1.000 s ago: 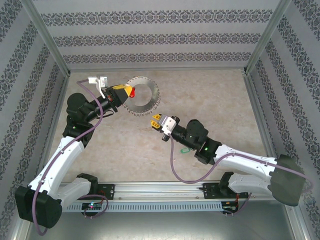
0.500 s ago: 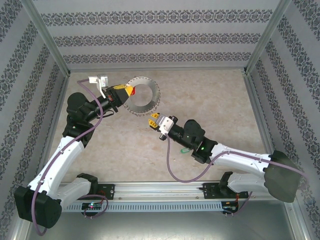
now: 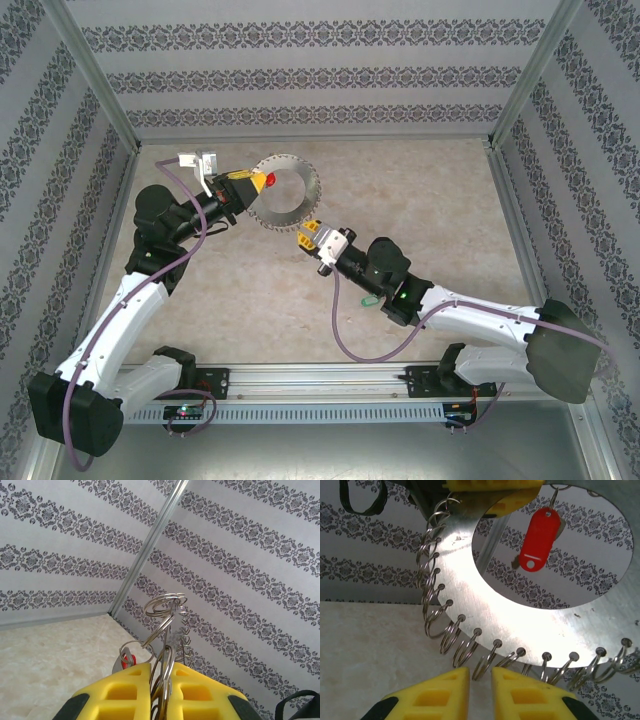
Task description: Put the keys on the keyring
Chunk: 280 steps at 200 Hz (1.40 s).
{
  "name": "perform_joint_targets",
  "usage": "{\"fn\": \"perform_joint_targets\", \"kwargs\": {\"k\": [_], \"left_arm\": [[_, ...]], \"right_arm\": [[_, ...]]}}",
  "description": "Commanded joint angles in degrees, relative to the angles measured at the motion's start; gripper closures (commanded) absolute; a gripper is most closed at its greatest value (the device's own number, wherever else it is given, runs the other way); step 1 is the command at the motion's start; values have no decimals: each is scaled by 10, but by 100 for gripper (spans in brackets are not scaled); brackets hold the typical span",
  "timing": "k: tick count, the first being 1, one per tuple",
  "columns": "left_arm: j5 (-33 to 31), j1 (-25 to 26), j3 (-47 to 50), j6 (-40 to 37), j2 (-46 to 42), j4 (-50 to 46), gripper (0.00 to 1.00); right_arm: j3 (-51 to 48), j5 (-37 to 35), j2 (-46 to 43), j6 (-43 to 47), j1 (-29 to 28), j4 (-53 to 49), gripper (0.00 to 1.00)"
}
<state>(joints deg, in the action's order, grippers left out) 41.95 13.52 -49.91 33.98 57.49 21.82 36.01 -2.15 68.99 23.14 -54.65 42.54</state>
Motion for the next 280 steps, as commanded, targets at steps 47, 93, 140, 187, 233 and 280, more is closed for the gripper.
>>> {"fn": "perform_joint_targets", "kwargs": {"k": [47,93,140,187,233,280], "left_arm": [[6,9,-19,-12,-12,11,100],[-2,8,-16,-12,-17,11,100],[-6,9,-15,-11,-15,14,100],[-7,9,-13,-11,-15,11,100],[-8,9,-13,-9,-14,13,100],[-8,10,-14,-11,-14,10,100]], "right_arm": [[12,-19,10,-2,-10,21,81],[-3,-30,4,-11,-14,7,80],[-9,-39,6,-15,-23,14,81],[5,-41,17,-14,-26,20,83],[12,-51,23,-10,-27,31,82],[18,-55,29,3,-27,38,81]]}}
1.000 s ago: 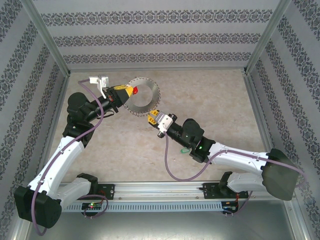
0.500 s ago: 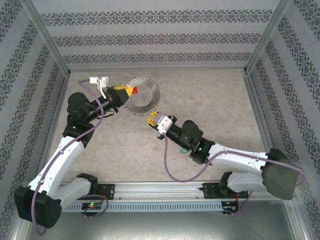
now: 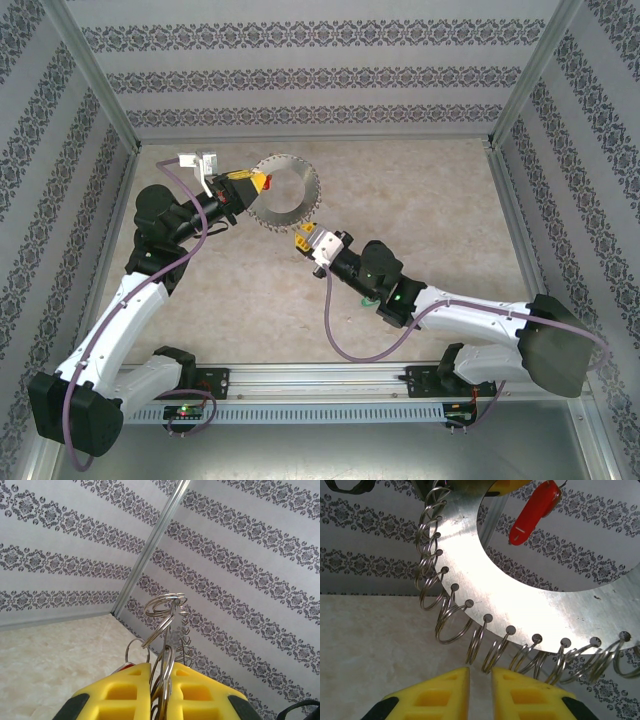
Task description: Put the keys on the keyring
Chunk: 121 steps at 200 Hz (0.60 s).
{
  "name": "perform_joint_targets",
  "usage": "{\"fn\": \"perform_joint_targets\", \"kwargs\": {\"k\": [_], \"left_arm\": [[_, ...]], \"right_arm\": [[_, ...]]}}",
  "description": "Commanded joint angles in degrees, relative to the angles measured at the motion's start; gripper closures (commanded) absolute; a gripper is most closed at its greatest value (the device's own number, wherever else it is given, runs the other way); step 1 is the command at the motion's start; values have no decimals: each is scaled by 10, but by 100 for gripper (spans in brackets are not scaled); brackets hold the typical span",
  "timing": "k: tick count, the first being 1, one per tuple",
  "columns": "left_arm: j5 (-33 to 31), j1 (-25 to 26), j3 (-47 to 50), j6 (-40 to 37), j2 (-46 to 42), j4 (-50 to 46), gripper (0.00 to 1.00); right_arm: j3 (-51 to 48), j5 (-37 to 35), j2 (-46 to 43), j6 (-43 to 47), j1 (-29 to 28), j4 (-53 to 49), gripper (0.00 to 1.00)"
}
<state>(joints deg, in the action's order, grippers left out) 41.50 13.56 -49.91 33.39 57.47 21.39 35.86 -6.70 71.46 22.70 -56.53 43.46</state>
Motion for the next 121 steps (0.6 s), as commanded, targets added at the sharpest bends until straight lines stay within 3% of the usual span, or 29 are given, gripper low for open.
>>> {"fn": "perform_joint_targets", "kwargs": {"k": [1,121], "left_arm": [[-3,9,-15,-5,-13,13,100],[-12,10,-11,-3,-14,13,100]], "right_arm": [[20,-10,4,7,-8,29,81],[28,-21,18,9,-14,34,87]]}}
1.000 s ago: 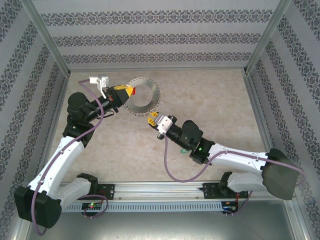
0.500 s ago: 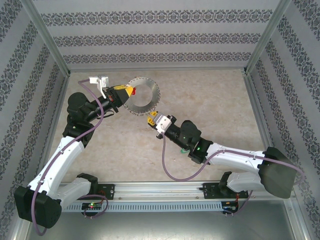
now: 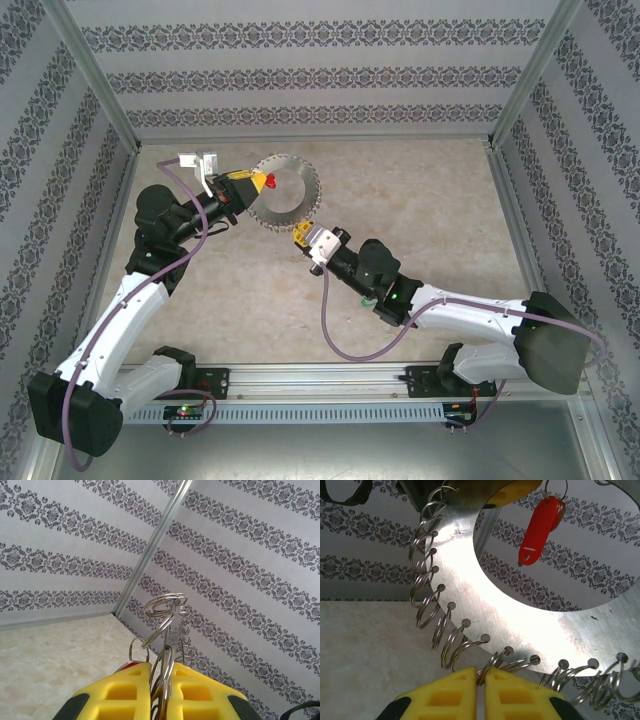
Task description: Put the keys on the keyring
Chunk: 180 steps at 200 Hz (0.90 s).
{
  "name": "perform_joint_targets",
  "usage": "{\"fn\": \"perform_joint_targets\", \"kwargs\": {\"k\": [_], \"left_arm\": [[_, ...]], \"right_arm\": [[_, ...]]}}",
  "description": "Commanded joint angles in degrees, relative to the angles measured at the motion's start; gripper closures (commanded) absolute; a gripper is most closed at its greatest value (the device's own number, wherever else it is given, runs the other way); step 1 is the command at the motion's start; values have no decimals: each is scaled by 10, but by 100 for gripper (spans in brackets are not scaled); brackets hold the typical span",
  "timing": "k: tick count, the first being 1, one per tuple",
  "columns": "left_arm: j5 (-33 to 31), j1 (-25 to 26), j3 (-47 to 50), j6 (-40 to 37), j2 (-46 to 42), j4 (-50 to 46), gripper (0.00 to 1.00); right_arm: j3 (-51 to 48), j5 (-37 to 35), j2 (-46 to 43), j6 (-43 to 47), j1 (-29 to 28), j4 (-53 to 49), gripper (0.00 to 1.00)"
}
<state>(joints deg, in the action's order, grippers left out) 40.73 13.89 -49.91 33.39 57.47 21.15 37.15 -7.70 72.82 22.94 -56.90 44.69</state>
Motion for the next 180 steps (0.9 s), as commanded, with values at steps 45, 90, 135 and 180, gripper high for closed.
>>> {"fn": "perform_joint_targets", "kwargs": {"k": [45,90,135,180], "left_arm": [[-13,6,-9,-2,-16,15,100],[-16,7,-7,0,-14,19,100],[-13,7,-10,-1,-15,15,100],[-15,7,-8,-3,-21,12,100]], "right_arm": [[12,-21,4,4,-20,22,85],[16,-39,9,3,-27,32,85],[22,-62,12,22,-26,38,83],[19,-81,8,23,-27,34,82]]}}
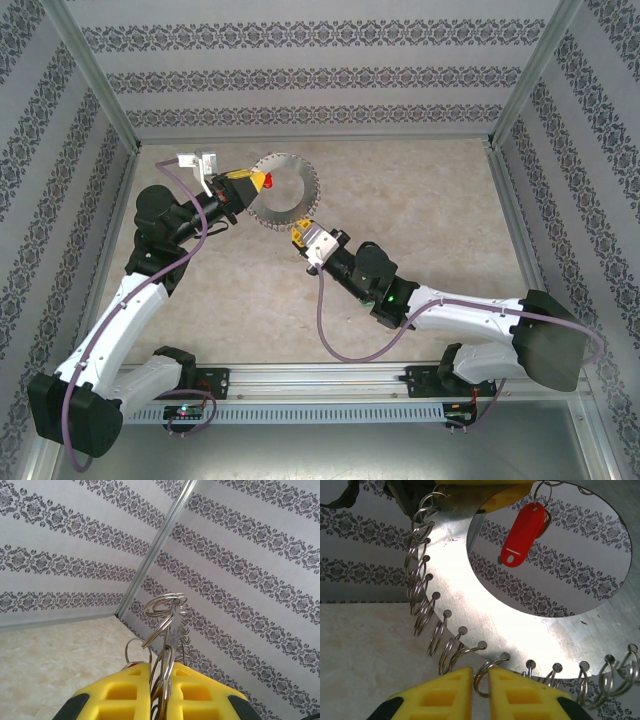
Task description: Put the keys on the keyring
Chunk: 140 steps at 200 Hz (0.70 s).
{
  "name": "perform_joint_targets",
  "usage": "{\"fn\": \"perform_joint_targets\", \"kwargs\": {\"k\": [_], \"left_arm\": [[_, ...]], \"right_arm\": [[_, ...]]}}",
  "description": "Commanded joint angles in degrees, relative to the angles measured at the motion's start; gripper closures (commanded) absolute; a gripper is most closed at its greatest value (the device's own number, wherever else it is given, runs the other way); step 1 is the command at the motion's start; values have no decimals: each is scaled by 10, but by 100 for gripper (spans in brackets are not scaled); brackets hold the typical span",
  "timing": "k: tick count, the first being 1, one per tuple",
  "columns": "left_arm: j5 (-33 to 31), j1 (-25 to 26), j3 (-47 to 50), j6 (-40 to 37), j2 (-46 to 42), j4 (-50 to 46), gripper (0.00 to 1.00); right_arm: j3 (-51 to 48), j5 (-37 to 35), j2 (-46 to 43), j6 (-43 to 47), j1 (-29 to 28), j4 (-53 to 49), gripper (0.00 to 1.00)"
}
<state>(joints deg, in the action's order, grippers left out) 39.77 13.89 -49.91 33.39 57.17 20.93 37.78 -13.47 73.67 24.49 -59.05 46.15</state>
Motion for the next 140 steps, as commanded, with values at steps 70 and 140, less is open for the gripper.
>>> {"fn": "perform_joint_targets", "kwargs": {"k": [70,140], "left_arm": [[-5,7,-9,-1,-18,16,100],[-7,6,-7,5,-16,21,100]], "right_arm": [[17,-31,4,7,-5,23,84],[26,-29,13,7,-5,22,96]]}}
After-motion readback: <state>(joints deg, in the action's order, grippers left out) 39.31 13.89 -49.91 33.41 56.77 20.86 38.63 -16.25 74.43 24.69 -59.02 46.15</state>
